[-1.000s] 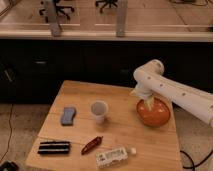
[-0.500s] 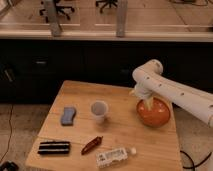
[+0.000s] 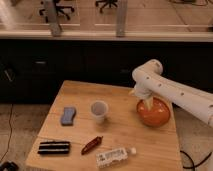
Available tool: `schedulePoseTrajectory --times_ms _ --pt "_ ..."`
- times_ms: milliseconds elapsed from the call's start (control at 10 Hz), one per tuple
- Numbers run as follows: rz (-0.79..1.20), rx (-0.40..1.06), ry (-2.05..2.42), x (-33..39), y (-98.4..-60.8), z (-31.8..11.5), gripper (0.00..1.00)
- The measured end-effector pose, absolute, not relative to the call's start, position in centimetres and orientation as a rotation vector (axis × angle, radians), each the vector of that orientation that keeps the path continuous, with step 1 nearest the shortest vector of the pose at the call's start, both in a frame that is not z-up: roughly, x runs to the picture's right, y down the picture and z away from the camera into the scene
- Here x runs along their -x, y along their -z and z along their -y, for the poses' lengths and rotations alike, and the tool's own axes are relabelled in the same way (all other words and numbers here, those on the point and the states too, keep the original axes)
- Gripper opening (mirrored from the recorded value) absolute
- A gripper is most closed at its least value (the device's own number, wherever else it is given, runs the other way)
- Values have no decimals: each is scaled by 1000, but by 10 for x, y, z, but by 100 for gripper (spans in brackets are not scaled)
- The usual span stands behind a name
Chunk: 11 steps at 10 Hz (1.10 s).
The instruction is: Move the arm in a circular motion
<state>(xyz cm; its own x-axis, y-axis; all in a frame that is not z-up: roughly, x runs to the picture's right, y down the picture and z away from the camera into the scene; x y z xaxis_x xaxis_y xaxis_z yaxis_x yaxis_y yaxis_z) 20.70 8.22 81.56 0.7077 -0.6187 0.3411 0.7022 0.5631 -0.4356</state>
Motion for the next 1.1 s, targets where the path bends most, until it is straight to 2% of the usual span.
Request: schedulePoseTrajectory --times_ms 1100 --pt "161 572 800 -208 -817 -77 80"
